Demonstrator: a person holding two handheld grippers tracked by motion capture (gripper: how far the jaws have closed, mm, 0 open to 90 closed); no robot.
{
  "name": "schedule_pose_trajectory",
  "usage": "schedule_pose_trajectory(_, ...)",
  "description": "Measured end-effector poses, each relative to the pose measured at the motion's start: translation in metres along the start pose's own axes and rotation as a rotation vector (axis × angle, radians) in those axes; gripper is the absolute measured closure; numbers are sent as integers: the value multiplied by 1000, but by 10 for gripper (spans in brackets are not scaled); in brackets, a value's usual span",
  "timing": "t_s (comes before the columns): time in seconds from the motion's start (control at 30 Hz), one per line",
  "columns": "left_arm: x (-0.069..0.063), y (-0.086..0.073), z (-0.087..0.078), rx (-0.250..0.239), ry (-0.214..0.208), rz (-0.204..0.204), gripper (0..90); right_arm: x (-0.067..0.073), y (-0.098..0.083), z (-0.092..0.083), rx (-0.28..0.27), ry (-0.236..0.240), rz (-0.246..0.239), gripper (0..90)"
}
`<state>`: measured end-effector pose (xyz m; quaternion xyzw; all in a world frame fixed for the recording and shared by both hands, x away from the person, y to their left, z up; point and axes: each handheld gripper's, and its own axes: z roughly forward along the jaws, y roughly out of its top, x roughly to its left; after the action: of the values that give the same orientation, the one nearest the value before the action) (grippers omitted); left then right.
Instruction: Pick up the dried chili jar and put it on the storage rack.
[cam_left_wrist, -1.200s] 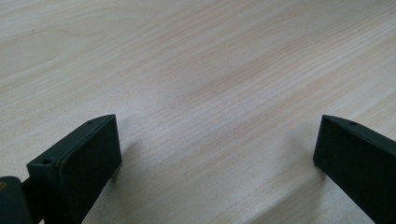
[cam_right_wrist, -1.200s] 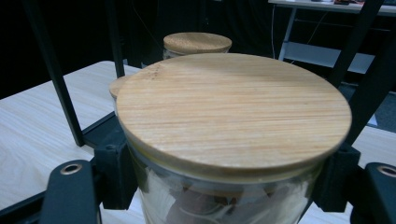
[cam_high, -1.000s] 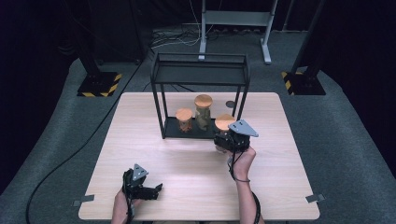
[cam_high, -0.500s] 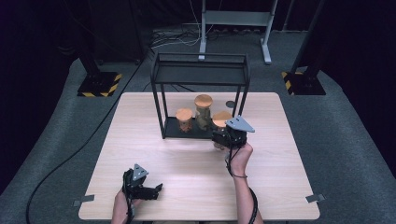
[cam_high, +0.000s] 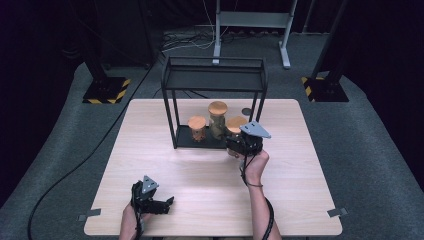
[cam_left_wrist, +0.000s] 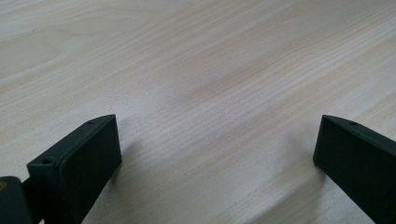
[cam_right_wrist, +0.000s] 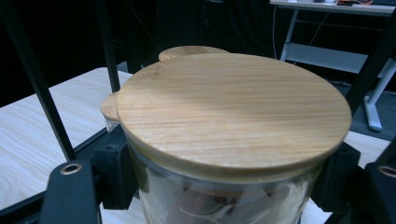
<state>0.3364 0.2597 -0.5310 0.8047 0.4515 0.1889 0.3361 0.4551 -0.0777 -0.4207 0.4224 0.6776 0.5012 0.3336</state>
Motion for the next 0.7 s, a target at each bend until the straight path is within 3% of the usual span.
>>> schedule_pose_trajectory(0.7, 0, 0, 0, -1, 0, 0, 0, -2, 5, 22, 25, -6, 17, 248)
